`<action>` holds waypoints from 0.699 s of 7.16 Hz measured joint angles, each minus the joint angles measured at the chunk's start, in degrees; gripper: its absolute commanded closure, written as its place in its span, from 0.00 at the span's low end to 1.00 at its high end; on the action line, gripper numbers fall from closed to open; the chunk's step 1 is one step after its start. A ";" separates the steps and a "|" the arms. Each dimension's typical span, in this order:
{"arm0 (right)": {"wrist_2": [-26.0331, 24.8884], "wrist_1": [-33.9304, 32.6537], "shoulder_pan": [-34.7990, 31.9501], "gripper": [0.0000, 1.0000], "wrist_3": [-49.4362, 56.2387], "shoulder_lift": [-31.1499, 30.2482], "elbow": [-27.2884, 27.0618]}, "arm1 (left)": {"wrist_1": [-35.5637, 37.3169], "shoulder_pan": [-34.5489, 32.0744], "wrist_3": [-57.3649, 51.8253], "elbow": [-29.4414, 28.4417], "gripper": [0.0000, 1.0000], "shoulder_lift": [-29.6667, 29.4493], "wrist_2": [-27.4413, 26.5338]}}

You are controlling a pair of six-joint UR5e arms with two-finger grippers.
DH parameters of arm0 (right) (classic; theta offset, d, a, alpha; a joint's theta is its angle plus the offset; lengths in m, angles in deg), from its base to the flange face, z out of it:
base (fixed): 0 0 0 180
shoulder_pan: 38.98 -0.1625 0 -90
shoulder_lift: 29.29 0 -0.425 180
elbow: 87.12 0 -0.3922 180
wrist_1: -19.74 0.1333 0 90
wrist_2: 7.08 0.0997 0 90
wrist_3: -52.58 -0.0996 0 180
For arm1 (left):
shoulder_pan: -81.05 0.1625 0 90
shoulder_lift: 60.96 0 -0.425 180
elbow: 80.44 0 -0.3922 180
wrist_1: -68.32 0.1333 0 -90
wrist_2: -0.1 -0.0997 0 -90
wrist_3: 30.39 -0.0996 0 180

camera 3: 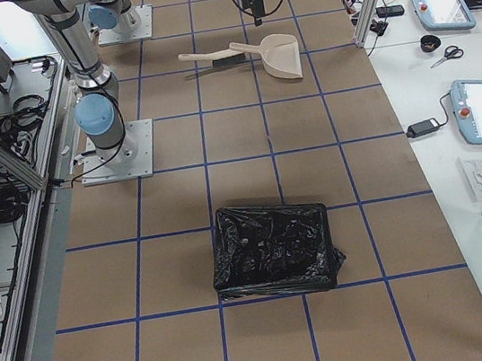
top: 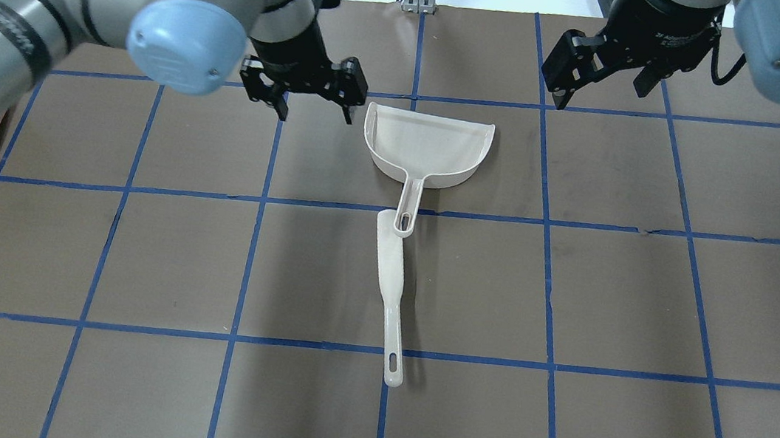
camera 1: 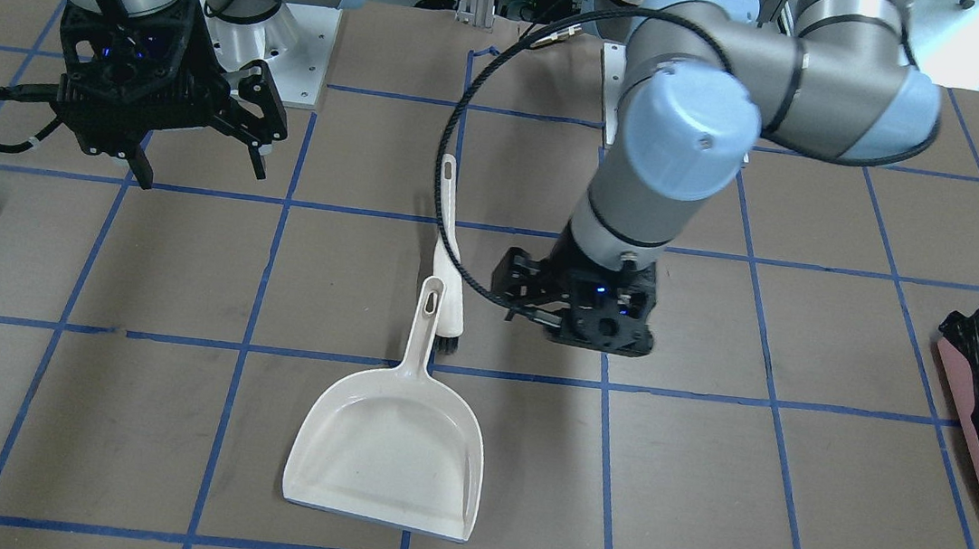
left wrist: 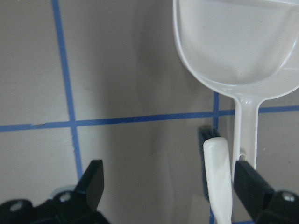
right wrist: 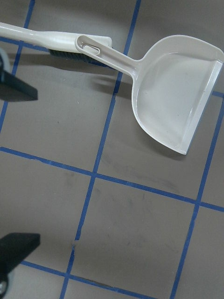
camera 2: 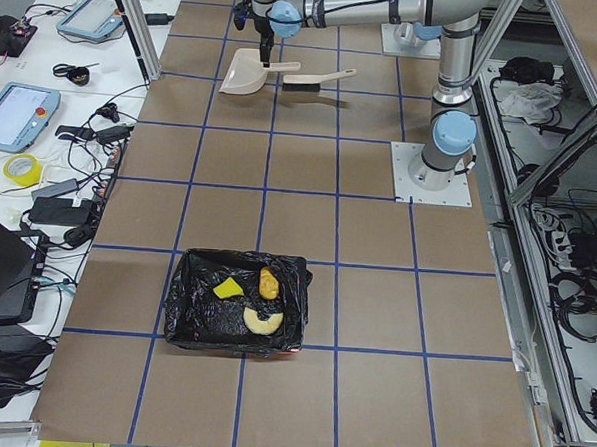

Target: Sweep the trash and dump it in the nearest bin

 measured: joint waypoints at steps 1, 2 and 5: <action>0.03 0.00 0.00 0.00 0.00 -0.04 0.03 | -3.40 4.25 -3.46 -1.25 0.00 3.16 -1.51; 0.05 -0.04 0.00 0.00 0.00 -0.07 0.07 | -7.24 7.22 -7.15 -1.81 0.00 6.06 -4.27; 0.07 -0.06 0.00 0.00 0.00 -0.09 0.15 | -13.93 10.75 -7.88 0.10 0.00 13.29 -7.11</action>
